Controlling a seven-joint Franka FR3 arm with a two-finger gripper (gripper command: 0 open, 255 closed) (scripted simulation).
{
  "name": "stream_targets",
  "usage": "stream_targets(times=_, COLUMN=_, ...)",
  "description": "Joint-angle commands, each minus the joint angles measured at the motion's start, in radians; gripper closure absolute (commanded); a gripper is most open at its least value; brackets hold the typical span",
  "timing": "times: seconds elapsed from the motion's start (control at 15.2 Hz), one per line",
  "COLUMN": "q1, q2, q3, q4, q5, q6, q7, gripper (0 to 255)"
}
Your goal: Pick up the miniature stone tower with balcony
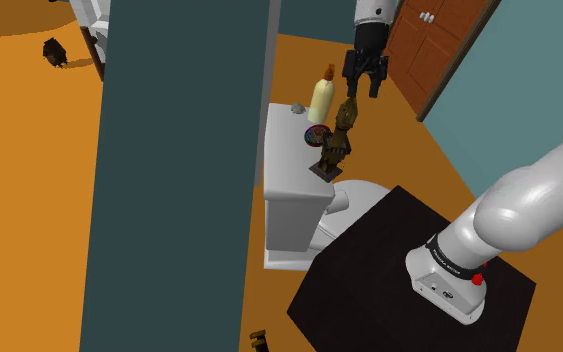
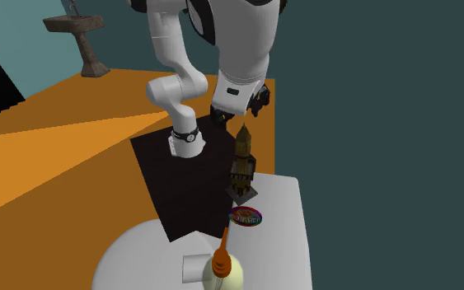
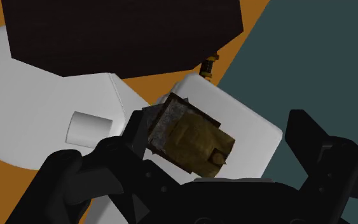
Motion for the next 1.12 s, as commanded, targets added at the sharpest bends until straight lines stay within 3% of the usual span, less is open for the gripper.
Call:
stream_targets(times=0.0, q1=-0.007, q2=0.113, q3=-0.009, q4=0.095, q5=0.022, q6=-0.036, q7=0.028, gripper=0)
stream_targets(times=0.66, q1=-0.007, q2=0.142, q3=-0.008, q4=0.022, q5=0.023, q6=0.055, q7=0.012, gripper=0)
stream_targets(times=0.73, q1=-0.007, q2=0.14, q3=-0.008, q4=0.021, q5=0.023, q6=0.054, q7=0.011, gripper=255)
stream_targets(times=1.06, q1=-0.007, q2=0.139, q3=-0.009, q4=0.022, q5=0.022, q6=0.053, q7=0.011, gripper=255)
